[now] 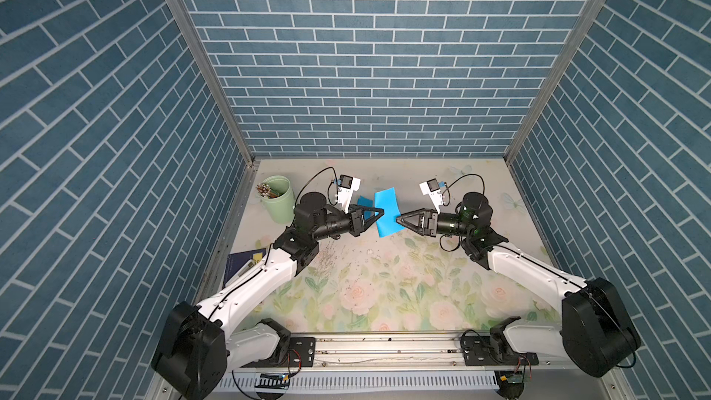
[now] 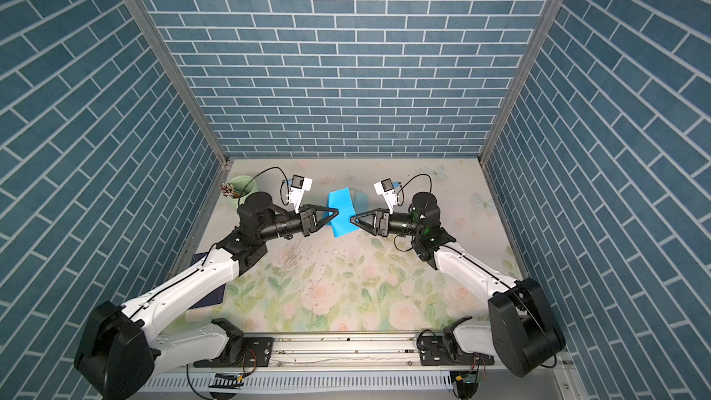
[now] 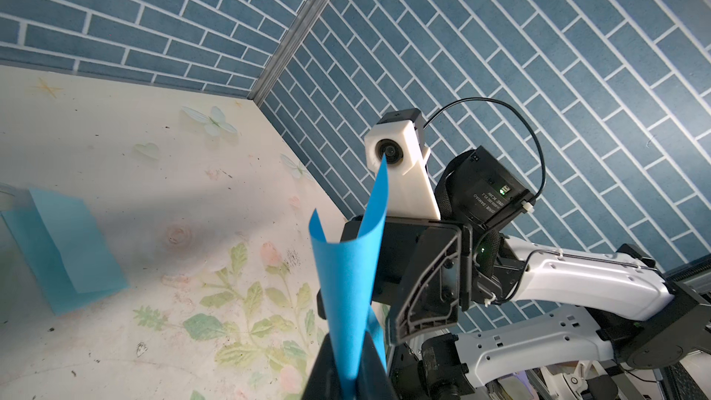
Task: Fold the square paper along the opposite sides
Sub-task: Fold the paper.
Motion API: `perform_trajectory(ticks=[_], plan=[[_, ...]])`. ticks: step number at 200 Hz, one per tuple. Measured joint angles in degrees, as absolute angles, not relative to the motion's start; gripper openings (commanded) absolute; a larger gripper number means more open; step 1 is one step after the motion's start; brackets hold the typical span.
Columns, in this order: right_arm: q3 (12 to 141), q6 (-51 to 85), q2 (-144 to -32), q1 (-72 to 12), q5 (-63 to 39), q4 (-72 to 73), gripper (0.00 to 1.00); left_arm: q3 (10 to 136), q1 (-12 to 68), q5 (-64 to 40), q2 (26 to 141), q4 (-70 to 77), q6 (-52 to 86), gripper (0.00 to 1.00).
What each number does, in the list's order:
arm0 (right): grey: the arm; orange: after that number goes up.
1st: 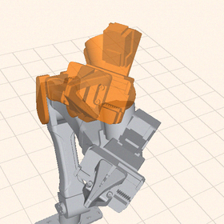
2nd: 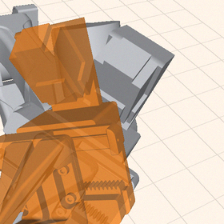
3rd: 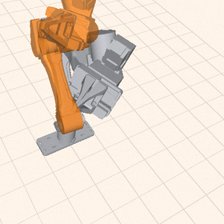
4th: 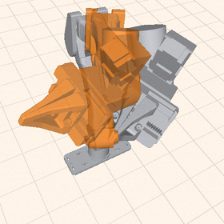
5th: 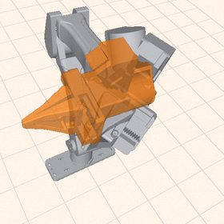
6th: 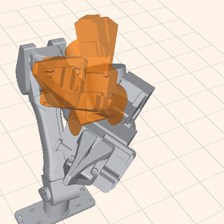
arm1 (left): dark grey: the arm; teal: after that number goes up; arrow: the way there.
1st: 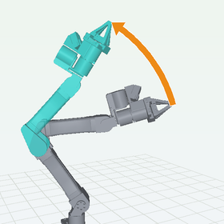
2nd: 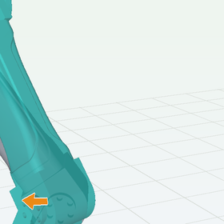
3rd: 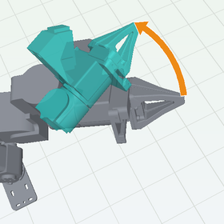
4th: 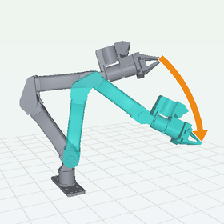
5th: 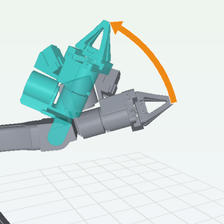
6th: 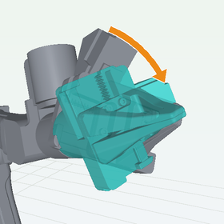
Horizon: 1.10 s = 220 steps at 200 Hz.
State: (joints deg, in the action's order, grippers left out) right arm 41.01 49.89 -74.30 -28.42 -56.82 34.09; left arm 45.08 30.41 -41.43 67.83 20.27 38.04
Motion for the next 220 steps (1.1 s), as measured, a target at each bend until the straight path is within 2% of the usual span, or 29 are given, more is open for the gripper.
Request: perform_trajectory(ticks=[58, 81, 97, 117, 126, 150, 180, 220], plan=[[41.1, 50.9, -74.3, -28.4, -57.2, 34.3, 0.0, 45.1, 30.4, -41.2, 67.8, 20.1, 37.7, 0.13], [41.2, 51.1, -74.3, -28.4, -57.3, 34.3, 0.0, 45.1, 30.4, -40.9, 67.8, 19.7, 37.4, 0.16], [41.3, 51.1, -74.3, -28.4, -57.3, 34.3, 0.0, 45.1, 30.4, -40.5, 67.8, 19.0, 36.5, 0.29], [42.0, 50.7, -73.9, -28.4, -57.3, 33.1, 0.0, 45.5, 30.2, -39.7, 67.8, 17.0, 35.1, 0.64], [42.6, 50.4, -73.6, -28.4, -57.3, 31.8, 0.0, 45.9, 29.9, -39.5, 67.8, 16.3, 34.8, 0.76], [45.1, 48.3, -72.2, -28.4, -57.2, 28.5, 0.0, 46.9, 27.0, -39.7, 66.6, 15.0, 33.9, 0.99], [49.8, 46.2, -71.2, -28.4, -57.3, 26.1, 0.0, 46.7, 21.2, -42.5, 64.1, 20.4, 38.5, 1.0], [54.2, 45.6, -71.2, -28.4, -58.4, 27.3, 0.0, 41.5, 21.4, -46.6, 64.8, 35.1, 49.5, 1.0]])
